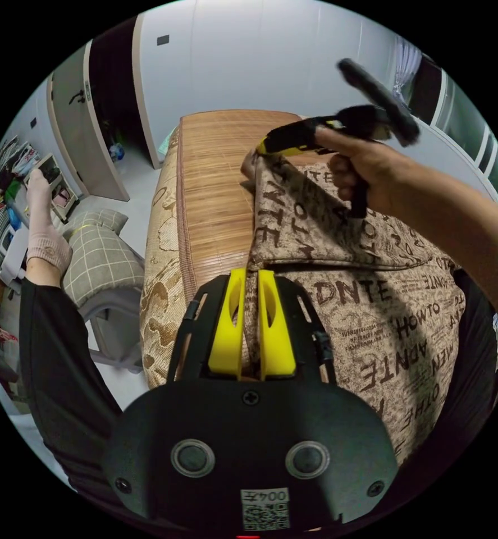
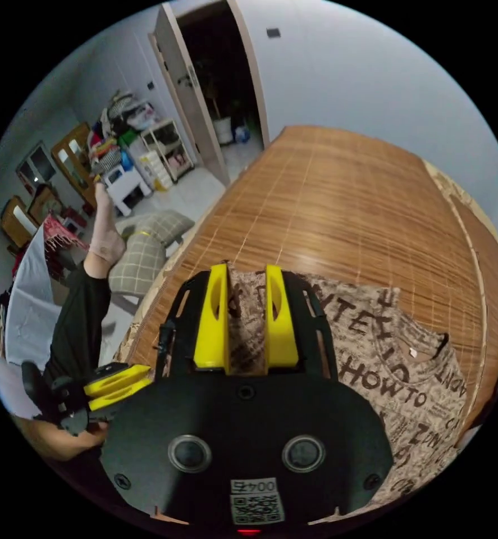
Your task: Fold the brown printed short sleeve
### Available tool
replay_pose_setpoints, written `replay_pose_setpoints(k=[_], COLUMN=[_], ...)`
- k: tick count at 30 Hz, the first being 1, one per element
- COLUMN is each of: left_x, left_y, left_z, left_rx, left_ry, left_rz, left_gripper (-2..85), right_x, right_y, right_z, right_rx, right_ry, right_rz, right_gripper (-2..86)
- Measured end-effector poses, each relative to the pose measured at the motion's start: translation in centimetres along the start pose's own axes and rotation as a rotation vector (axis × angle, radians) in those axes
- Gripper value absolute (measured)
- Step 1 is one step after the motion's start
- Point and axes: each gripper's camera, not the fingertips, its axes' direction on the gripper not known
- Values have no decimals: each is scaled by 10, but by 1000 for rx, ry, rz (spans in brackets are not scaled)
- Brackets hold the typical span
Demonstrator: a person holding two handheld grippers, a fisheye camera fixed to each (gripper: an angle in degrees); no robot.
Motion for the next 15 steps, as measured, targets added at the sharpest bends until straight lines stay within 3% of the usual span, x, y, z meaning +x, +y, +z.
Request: replay_pose_setpoints(k=[2, 5, 15], left_x=[-14, -36, -97], left_y=[4, 10, 50], left_z=[-5, -12, -72], left_rx=[1, 0, 97], left_ry=[32, 96, 158], left_rz=[-20, -56, -193], left_gripper=[20, 16, 6], right_x=[-3, 9, 101], right_y=[41, 112, 309], right_z=[-41, -90, -159], right_rx=[164, 238, 169], right_ry=[46, 110, 212], right_rz=[-36, 0, 422], right_gripper=[115, 120, 111])
